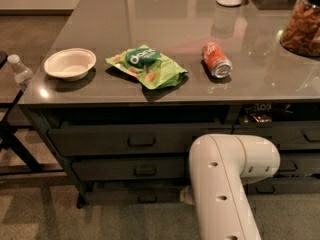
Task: Close bottom drawer
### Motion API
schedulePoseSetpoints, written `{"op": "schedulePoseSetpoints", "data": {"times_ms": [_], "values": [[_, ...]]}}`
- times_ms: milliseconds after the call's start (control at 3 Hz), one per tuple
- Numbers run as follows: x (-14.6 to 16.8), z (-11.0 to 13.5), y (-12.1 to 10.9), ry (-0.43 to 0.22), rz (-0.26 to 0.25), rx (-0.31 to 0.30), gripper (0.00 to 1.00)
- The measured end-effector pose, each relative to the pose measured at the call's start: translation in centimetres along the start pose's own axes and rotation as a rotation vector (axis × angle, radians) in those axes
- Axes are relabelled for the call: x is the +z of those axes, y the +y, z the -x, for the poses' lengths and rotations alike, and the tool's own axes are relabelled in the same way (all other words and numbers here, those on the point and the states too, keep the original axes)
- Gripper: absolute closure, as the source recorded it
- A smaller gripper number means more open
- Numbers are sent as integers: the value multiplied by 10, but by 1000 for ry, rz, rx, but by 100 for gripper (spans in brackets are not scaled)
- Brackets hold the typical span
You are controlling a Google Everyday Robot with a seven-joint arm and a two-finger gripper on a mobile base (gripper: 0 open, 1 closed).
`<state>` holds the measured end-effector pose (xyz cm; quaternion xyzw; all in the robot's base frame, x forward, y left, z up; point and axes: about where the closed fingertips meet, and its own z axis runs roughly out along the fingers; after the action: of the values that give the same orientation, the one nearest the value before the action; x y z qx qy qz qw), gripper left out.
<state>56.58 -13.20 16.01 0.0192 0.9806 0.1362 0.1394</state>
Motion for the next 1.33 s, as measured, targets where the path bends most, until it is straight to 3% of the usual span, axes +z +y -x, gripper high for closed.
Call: {"op": "schedulePoseSetpoints", "data": {"times_ms": [333,667,1000,1333], "values": [[0,-1,0,0,0,0,100],[1,25,0,-60,1,22,100],[1,25,0,-60,1,22,100],[-10,9,-16,-4,-22,29,100]]}}
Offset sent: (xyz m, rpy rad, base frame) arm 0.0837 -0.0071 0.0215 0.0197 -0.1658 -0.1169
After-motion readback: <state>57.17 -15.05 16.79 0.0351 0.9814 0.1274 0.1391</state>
